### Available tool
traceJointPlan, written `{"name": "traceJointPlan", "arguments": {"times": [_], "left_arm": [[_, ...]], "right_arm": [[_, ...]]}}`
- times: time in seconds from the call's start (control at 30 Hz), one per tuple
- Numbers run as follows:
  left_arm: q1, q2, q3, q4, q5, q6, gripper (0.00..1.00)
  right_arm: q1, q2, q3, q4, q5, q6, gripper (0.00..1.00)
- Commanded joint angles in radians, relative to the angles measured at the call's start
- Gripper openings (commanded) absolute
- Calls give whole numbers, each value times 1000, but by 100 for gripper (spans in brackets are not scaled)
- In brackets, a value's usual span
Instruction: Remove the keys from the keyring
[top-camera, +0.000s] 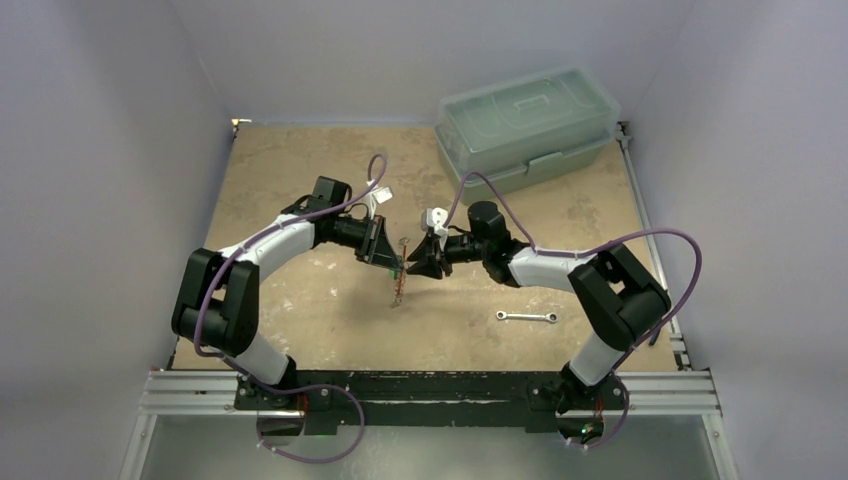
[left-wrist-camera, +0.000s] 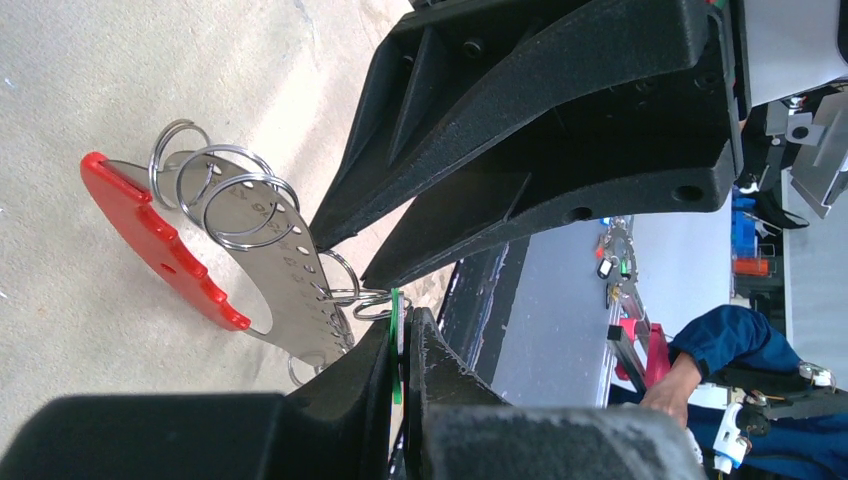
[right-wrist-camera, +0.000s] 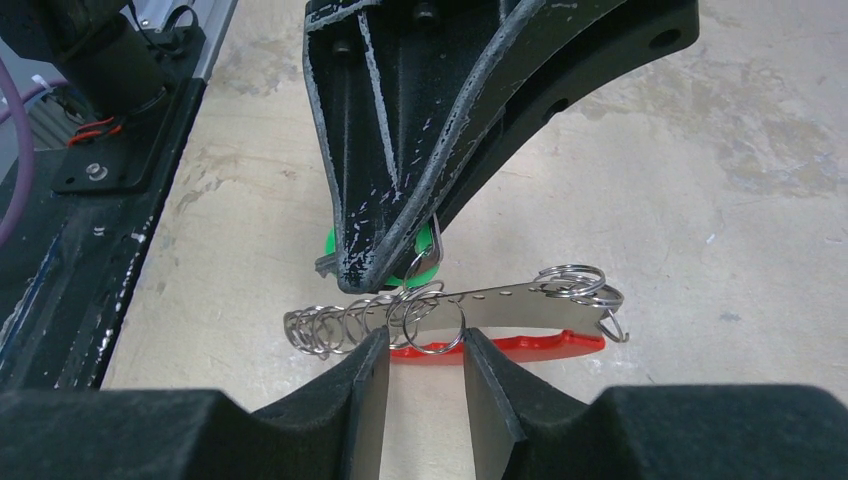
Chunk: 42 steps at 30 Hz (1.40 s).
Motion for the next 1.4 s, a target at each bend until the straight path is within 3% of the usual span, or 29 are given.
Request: {"name": "traceJointPlan", "arguments": {"times": [0.0, 0.2, 0.9, 1.03, 1.37], "left_arm": [[-4, -21, 4, 36, 57, -5, 0], [-4, -21, 2, 41, 56, -11, 0], [-4, -20, -3, 53, 49, -22, 0], [-4, -21, -6, 56, 51, -22, 0], [-4, -27, -9, 59, 49, -25, 0]], "right_arm": [[7, -19, 10, 73, -2, 34, 37], [13, -20, 12, 73, -3, 39, 44], [31, -25, 37, 49, 0, 49, 47], [30, -22, 39, 53, 20, 48, 42], [31, -11, 46, 58, 43, 45, 12]]}}
